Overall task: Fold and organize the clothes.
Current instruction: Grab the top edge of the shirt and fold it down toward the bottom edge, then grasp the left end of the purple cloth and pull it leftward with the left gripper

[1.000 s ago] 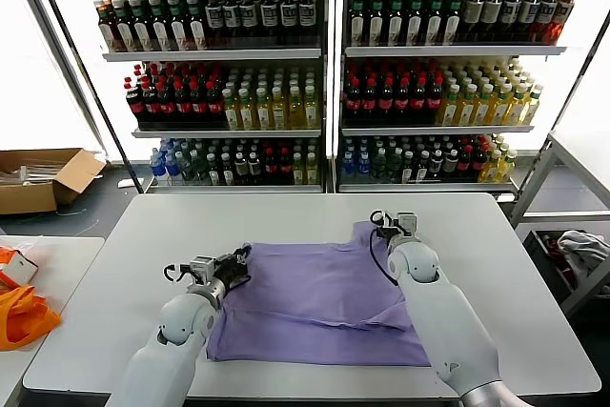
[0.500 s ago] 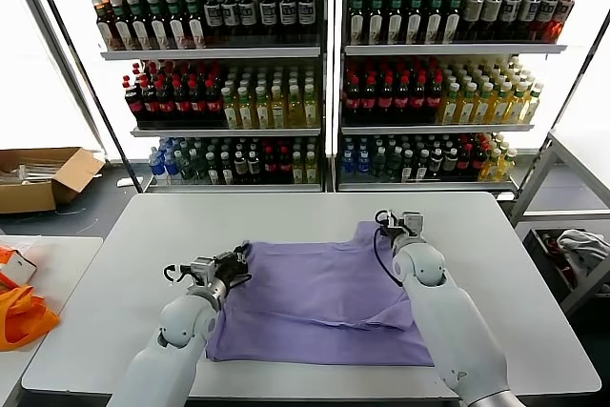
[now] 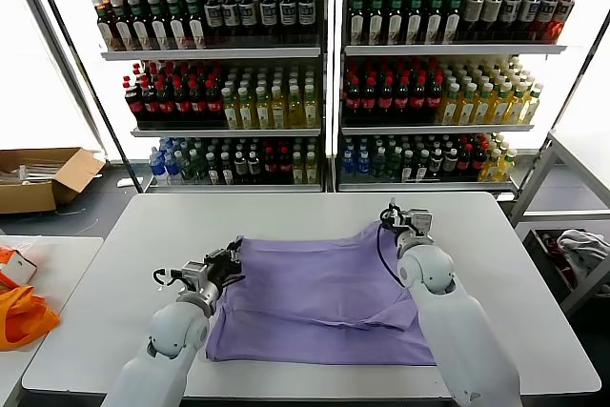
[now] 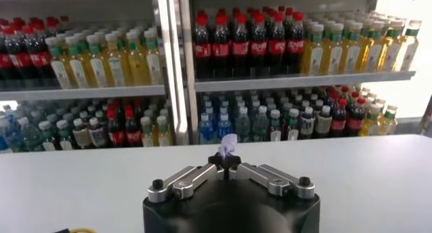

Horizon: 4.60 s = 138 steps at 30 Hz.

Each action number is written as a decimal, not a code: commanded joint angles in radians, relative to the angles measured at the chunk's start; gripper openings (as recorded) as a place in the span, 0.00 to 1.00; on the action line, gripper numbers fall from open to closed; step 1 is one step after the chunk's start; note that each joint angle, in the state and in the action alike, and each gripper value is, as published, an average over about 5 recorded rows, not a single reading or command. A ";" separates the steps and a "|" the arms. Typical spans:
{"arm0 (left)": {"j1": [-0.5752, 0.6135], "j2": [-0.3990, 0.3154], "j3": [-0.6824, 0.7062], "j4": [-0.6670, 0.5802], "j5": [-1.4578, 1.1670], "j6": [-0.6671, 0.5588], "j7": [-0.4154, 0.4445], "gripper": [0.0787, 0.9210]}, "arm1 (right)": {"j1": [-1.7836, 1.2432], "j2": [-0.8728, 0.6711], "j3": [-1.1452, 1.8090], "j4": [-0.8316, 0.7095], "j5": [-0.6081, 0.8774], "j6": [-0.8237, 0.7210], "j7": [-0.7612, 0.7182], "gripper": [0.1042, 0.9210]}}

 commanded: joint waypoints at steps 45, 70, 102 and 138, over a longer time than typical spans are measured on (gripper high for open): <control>0.332 -0.004 -0.054 -0.226 0.250 -0.083 0.014 0.01 | -0.610 -0.029 0.164 0.493 0.012 0.012 0.118 0.01; 0.368 -0.027 -0.076 -0.211 0.300 -0.112 0.034 0.01 | -0.673 -0.021 0.135 0.454 -0.137 0.066 0.122 0.01; 0.432 -0.083 -0.069 -0.420 0.368 -0.108 -0.006 0.37 | -0.698 -0.041 0.149 0.512 -0.143 0.037 0.102 0.38; 0.497 -0.202 -0.122 -0.400 0.090 0.032 -0.150 0.88 | -0.710 -0.047 0.249 0.659 -0.091 0.076 0.109 0.88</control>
